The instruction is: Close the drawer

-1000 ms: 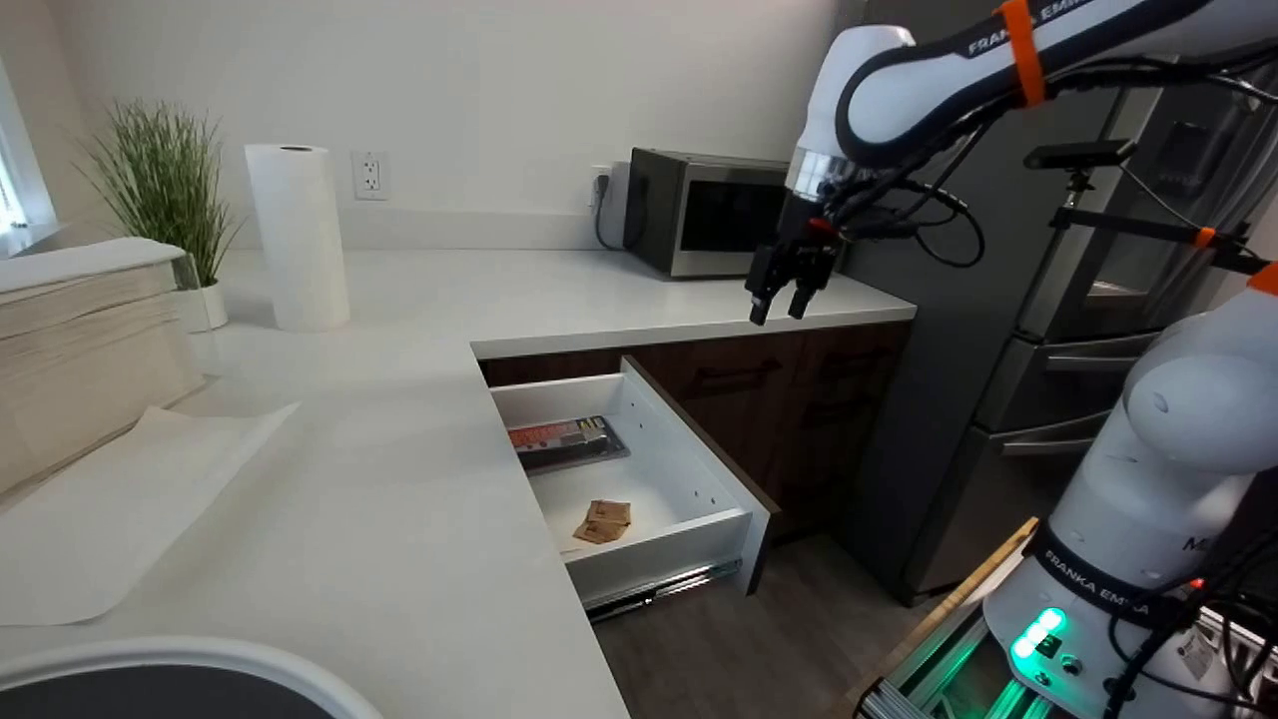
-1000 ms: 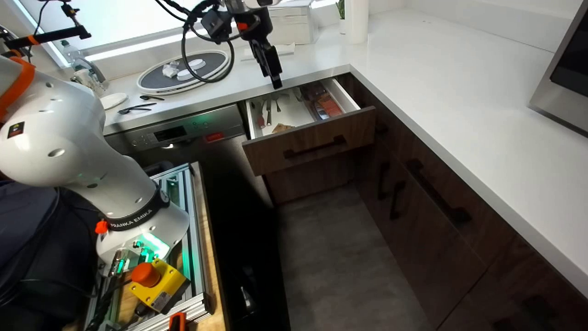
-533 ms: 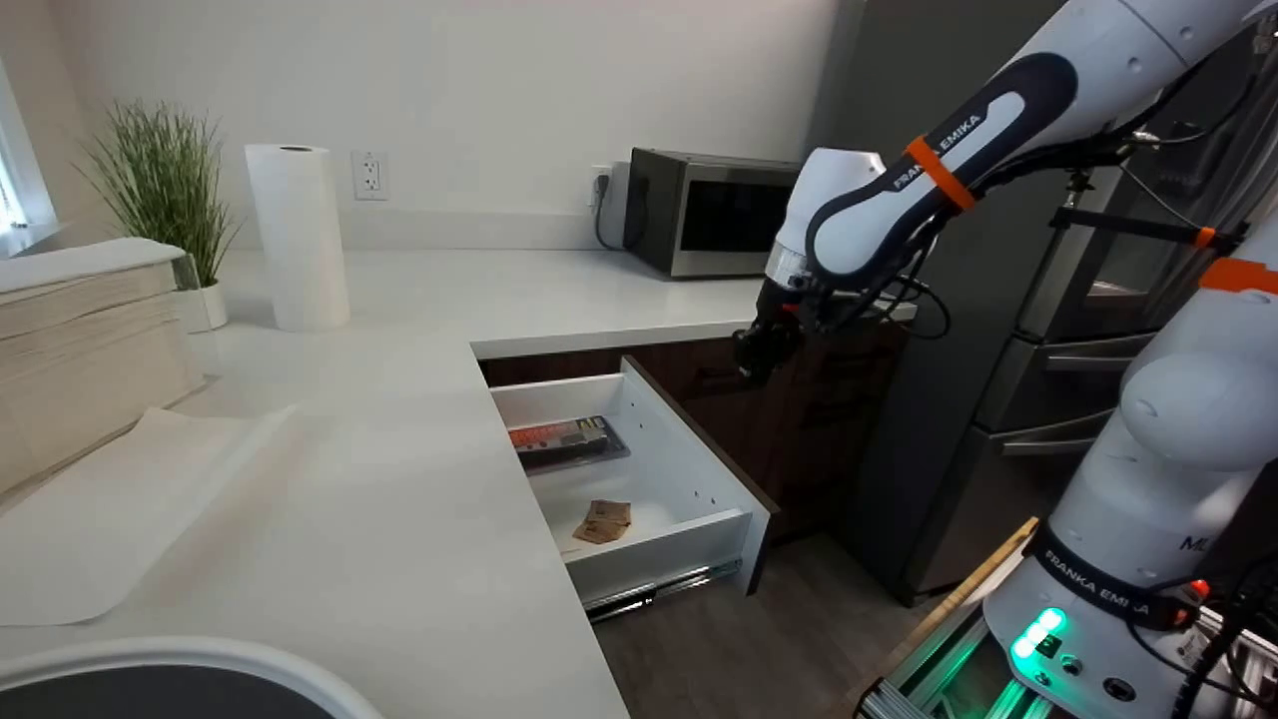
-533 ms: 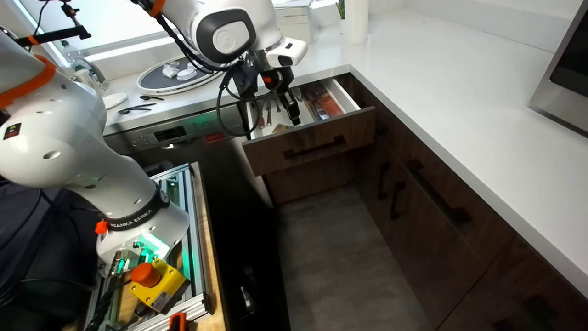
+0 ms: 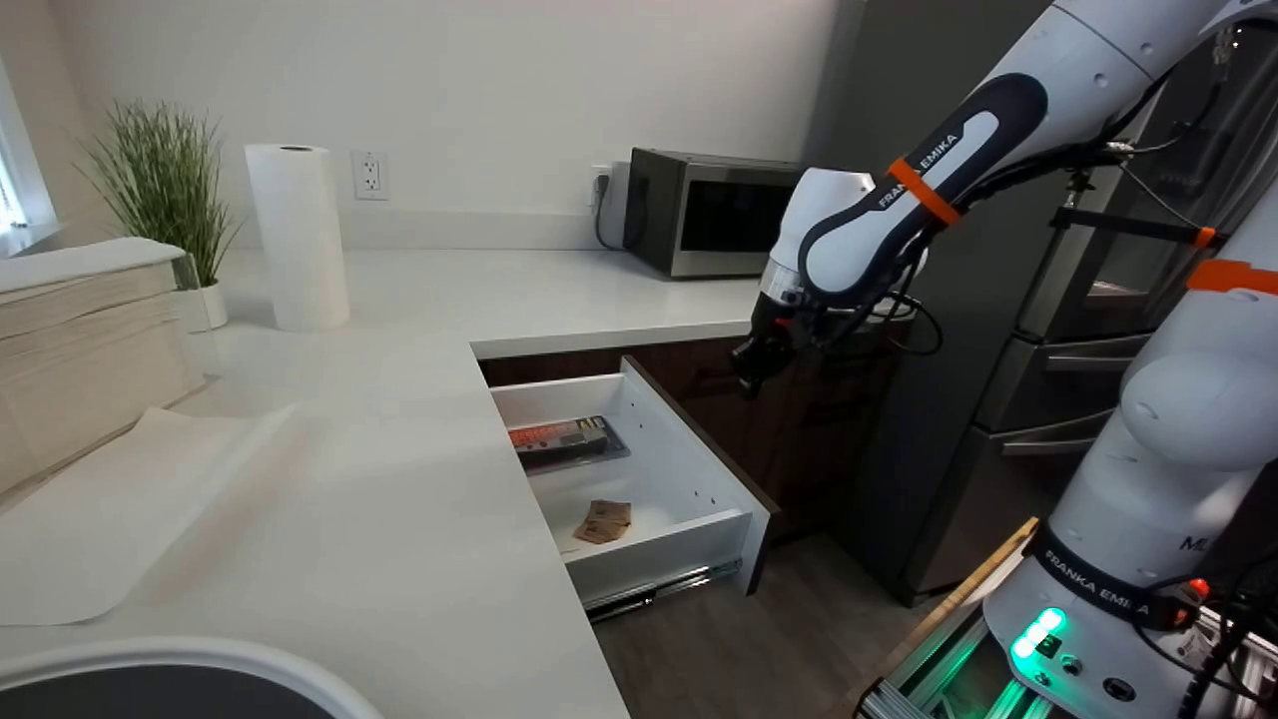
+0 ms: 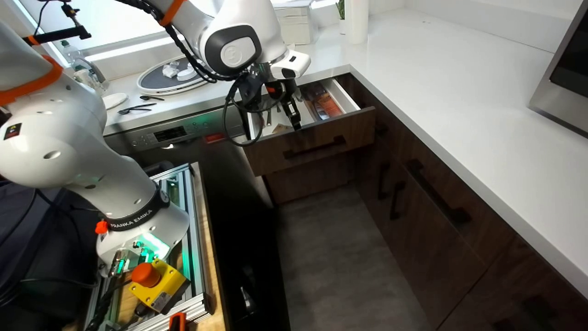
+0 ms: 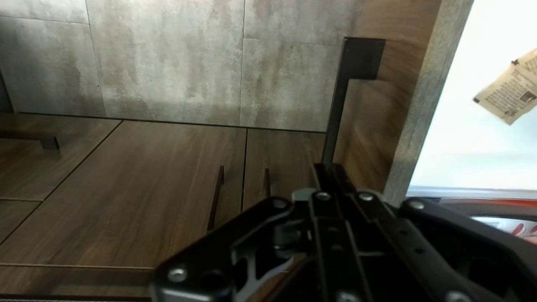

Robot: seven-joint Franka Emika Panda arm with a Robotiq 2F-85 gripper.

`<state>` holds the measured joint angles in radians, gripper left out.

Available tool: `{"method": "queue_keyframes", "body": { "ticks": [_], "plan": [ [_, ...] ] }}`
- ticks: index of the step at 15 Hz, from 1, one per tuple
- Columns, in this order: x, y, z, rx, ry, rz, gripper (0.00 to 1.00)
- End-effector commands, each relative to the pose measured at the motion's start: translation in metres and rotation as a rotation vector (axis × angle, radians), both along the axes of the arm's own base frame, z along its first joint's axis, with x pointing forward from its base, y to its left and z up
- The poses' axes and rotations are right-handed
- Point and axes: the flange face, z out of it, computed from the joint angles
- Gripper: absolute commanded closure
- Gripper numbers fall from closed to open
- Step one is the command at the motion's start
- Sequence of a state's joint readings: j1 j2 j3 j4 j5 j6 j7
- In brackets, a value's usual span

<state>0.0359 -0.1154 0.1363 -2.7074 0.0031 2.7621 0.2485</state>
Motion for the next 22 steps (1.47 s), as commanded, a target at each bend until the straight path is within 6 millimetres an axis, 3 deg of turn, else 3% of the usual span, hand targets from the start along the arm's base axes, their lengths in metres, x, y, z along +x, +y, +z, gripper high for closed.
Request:
{"method": "queue_keyframes", "body": {
  "ticks": [1, 6, 11, 22],
  "plan": [
    [0.007, 0.002, -0.018, 0.060, -0.030, -0.049, 1.00],
    [0.017, 0.016, -0.047, 0.137, -0.096, -0.100, 1.00],
    [0.029, 0.029, -0.062, 0.192, -0.083, -0.080, 1.00],
    [0.040, 0.004, -0.080, 0.184, -0.067, 0.001, 1.00]
  ]
}}
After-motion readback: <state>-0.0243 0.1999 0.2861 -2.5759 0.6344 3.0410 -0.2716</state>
